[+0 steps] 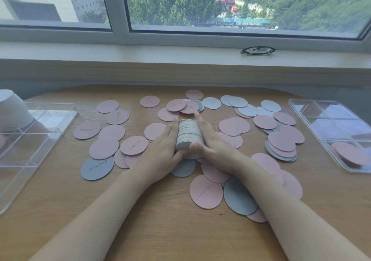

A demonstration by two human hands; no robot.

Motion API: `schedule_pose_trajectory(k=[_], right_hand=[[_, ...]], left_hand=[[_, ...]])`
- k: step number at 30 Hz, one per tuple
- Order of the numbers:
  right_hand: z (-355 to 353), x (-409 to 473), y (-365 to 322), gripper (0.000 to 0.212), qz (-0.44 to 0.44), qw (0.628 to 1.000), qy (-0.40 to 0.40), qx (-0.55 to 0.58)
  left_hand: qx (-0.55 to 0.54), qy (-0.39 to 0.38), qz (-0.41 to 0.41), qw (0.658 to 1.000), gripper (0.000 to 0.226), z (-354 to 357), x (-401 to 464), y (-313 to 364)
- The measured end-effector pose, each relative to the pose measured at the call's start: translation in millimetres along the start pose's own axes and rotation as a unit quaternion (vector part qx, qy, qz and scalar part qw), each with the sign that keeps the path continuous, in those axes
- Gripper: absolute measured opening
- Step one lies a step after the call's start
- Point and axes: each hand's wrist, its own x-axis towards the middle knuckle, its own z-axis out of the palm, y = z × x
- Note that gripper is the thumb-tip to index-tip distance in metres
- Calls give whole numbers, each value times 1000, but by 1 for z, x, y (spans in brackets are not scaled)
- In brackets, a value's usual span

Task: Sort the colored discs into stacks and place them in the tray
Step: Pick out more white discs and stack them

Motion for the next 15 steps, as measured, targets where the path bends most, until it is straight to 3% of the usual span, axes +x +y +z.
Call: schedule_pose_trajectory(k=[8, 13, 15], right_hand=[[-6, -3, 1, 88, -23, 999, 37, -31], [-26, -8, 8, 80, -36, 992, 117, -21], [-30, -8, 11, 77, -23, 993, 111, -32]], left_hand=[[207, -23, 28, 978, 99, -14, 1, 10], [112, -48, 32, 992, 98, -32, 3, -1], [24, -17, 29, 999, 76, -41, 12, -6]])
